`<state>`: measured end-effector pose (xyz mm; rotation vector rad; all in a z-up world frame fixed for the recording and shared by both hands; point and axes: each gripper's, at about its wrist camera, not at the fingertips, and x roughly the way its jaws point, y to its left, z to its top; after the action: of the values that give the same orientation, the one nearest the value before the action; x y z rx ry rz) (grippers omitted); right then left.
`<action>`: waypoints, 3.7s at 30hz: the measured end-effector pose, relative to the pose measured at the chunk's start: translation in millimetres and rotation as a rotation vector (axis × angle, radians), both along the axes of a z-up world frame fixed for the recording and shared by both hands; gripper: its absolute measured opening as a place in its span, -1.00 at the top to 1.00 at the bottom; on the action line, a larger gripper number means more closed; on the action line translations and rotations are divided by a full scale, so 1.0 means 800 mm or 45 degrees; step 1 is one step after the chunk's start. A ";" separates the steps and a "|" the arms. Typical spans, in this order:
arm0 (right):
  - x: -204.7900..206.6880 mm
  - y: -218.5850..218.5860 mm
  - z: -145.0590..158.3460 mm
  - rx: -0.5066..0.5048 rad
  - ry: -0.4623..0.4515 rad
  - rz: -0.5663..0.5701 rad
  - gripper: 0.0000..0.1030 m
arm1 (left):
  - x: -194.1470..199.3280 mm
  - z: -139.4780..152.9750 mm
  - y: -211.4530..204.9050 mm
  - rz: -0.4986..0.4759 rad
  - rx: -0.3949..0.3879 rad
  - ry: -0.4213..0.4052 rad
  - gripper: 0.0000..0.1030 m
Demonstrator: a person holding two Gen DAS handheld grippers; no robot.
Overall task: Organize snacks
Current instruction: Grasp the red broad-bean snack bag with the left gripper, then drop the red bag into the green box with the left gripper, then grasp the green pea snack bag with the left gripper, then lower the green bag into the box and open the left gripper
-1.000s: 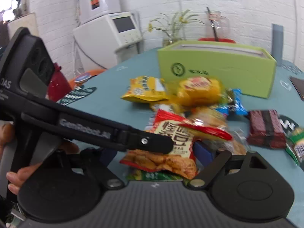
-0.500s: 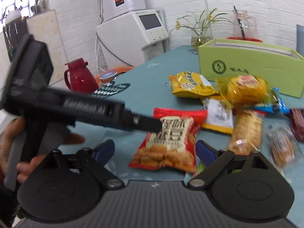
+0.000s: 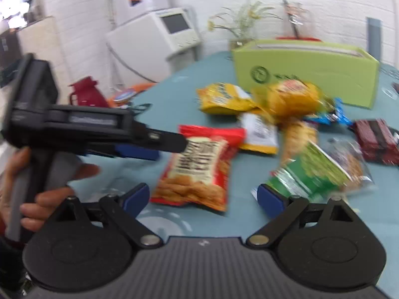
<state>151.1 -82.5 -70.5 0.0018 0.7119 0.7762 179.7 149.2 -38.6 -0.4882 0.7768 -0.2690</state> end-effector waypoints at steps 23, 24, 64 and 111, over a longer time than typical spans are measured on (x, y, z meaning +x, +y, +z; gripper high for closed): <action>0.092 0.013 0.043 -0.008 -0.225 0.008 -0.28 | 0.072 0.081 -0.049 -0.098 0.165 -0.142 0.66; 0.106 0.011 0.051 -0.017 -0.261 -0.003 -0.28 | 0.088 0.091 -0.052 -0.105 0.170 -0.166 0.65; 0.049 -0.100 0.022 -0.022 -0.145 -0.248 -0.84 | 0.124 0.067 -0.110 -0.245 0.281 -0.230 -0.34; 0.053 -0.099 0.036 -0.028 -0.284 -0.209 -0.24 | 0.062 0.093 -0.181 -0.464 0.164 -0.167 0.83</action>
<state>193.5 -161.3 -41.6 -0.0456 0.5014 0.6002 229.7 4.2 36.1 -0.2020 0.7464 -0.5797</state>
